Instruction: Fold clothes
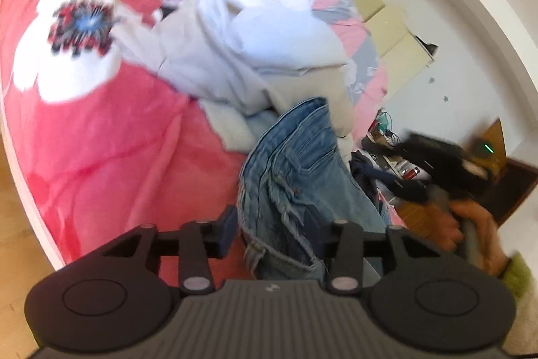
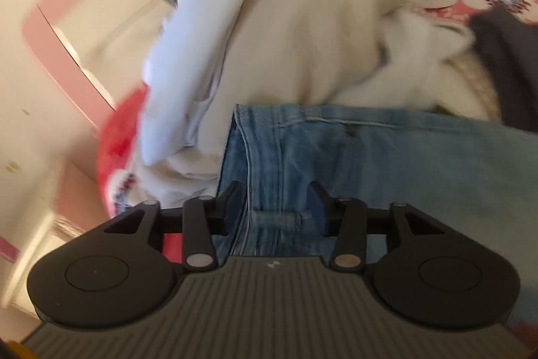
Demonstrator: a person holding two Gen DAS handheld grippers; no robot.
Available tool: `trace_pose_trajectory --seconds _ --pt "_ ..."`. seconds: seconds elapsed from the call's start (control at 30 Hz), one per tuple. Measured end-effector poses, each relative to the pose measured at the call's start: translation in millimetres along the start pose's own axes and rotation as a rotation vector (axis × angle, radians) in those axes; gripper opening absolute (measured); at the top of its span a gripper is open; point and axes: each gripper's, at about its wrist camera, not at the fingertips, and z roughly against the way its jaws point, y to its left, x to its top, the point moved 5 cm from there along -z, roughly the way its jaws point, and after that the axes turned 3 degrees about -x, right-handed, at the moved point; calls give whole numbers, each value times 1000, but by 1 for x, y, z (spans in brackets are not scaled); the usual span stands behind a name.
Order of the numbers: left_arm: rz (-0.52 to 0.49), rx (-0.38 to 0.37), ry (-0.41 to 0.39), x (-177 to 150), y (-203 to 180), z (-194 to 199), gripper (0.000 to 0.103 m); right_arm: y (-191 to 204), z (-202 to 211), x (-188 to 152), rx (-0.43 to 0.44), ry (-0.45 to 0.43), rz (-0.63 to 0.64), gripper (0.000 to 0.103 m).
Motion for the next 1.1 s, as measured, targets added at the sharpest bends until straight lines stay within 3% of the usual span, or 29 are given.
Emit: trace_pose_trajectory --seconds 0.1,0.17,0.27,0.33,0.43,0.5,0.6,0.7,0.8,0.87,0.93,0.97,1.1 --pt "-125 -68 31 8 -23 -1 51 -24 70 -21 5 -65 -15 54" --pt "-226 -116 98 2 -44 -8 56 -41 115 -49 -4 -108 -40 56" --pt "-351 -34 183 -9 -59 -31 54 -63 177 -101 -29 -165 -126 57" --pt "-387 40 219 -13 -56 -49 52 -71 195 -137 -46 -187 -186 57" --pt "-353 132 273 -17 -45 -59 24 -81 225 -189 -66 -228 -268 57" --pt "-306 137 304 -18 -40 -57 7 -86 240 -219 -79 -255 -313 57" --pt "-208 92 261 -4 -42 -39 5 -94 254 -252 -92 -291 -376 57" --pt "-106 45 178 24 -46 -9 5 -100 259 -264 -95 -301 -414 57" --pt "-81 65 121 41 -38 10 5 -101 264 -267 -84 -321 -420 57" --pt "-68 145 143 37 -17 4 6 -102 264 -267 -70 -327 -414 57" --pt "7 234 223 23 14 -10 6 -107 260 -271 -68 -317 -426 57" --pt "32 240 247 16 24 -12 6 -110 258 -273 -68 -308 -438 57" --pt "-33 201 250 9 19 -3 10 -116 250 -277 -75 -274 -474 57"
